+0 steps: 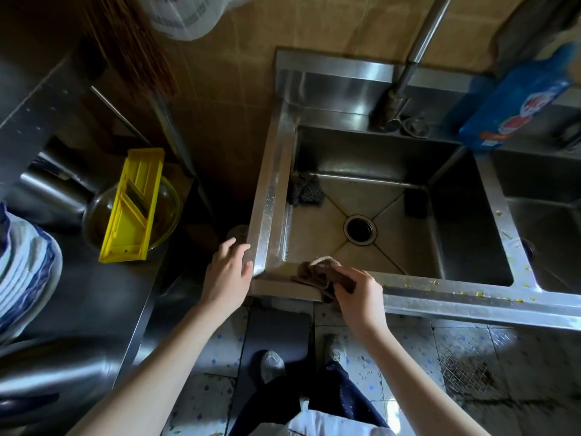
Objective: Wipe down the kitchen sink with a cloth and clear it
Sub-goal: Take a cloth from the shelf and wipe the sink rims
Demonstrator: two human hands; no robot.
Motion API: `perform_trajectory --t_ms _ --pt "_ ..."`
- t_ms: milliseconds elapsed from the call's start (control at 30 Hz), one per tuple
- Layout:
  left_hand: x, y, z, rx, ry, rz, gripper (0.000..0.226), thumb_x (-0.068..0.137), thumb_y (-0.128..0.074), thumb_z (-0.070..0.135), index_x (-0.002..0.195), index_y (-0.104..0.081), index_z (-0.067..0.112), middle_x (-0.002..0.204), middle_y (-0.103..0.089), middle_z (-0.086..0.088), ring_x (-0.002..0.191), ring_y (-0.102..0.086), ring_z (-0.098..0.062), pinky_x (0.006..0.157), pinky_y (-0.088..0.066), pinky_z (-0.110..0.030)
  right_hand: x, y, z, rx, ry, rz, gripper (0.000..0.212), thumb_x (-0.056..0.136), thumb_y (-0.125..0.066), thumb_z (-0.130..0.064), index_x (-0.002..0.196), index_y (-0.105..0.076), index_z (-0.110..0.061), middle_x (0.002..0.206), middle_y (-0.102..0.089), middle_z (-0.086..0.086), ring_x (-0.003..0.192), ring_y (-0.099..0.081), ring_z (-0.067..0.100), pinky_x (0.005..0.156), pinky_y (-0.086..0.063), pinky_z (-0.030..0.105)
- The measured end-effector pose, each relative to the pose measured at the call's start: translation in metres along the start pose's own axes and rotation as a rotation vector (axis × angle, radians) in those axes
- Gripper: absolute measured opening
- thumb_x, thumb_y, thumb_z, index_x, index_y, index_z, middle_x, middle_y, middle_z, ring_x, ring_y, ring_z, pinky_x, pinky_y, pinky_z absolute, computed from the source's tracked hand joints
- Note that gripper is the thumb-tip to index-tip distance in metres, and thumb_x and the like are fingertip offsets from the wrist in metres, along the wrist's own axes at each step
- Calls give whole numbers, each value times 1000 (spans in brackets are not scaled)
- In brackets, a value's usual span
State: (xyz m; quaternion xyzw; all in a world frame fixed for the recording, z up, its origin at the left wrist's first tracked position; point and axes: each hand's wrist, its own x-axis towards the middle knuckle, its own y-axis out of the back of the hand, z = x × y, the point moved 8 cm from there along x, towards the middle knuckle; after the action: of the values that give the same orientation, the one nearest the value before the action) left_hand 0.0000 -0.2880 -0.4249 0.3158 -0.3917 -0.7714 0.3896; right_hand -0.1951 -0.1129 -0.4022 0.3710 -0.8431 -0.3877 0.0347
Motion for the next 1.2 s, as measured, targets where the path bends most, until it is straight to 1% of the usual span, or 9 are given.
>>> perform_trajectory --t_ms 67,200,267,367,500,633,733,967,1200 --pt "-1 -4 6 4 -10 -9 38 92 -51 23 129 -50 15 145 -34 -8 123 -44 -30 95 -44 -43 -2 -2 3 -99 70 9 40 84 -62 -4 121 -64 -18 100 -62 3 90 -60 20 72 -43 21" --pt "-2 -9 18 15 -54 -7 35 93 -51 22 127 -51 13 145 -35 -8 121 -45 -30 92 -45 -42 -10 -27 -13 -384 235 -59 40 89 -60 -20 129 -57 -19 116 -55 7 104 -50 27 68 -50 34" --pt "-2 -11 22 9 -75 -6 35 92 -51 20 126 -52 13 144 -36 -10 120 -46 -31 92 -45 -41 -12 -32 -21 -442 282 -56 37 89 -60 -25 126 -59 -17 116 -57 10 100 -51 31 66 -50 36" --pt "-2 -15 28 9 -98 -20 35 92 -51 20 127 -51 14 145 -35 -9 122 -45 -30 95 -44 -43 -11 -28 -27 -498 362 -4 32 88 -60 -23 120 -64 -17 112 -63 9 92 -57 33 72 -50 38" --pt "-5 -26 36 54 -149 -56 38 93 -50 23 130 -49 16 143 -36 -7 125 -42 -27 100 -39 -41 -10 -30 -25 -547 425 -68 37 87 -62 -19 123 -62 -17 125 -60 4 95 -57 31 80 -49 41" --pt "-9 -41 43 120 -187 -109 41 92 -51 31 132 -47 21 146 -34 -3 130 -38 -27 109 -24 -44 -8 -25 -20 -564 410 -13 32 84 -65 -15 116 -66 -15 118 -65 2 85 -58 32 72 -52 40" --pt "-9 -49 45 144 -184 -129 42 92 -50 34 132 -46 23 150 -29 -1 133 -33 -26 112 -16 -45 -1 -17 -8 -587 350 6 28 87 -61 -15 115 -66 -15 116 -65 2 87 -56 32 74 -50 39" --pt "-5 -52 43 146 -147 -93 40 91 -51 31 130 -49 21 148 -30 -4 127 -39 -28 107 -25 -44 14 28 40 -660 152 38 34 90 -55 -18 124 -61 -22 127 -59 -2 100 -52 30 83 -42 38" --pt "-4 -48 43 152 -150 -85 42 90 -52 28 131 -49 17 148 -30 -7 130 -36 -27 108 -25 -43 17 25 45 -621 133 6 36 87 -54 -6 121 -63 -15 124 -61 4 92 -51 34 84 -42 40"
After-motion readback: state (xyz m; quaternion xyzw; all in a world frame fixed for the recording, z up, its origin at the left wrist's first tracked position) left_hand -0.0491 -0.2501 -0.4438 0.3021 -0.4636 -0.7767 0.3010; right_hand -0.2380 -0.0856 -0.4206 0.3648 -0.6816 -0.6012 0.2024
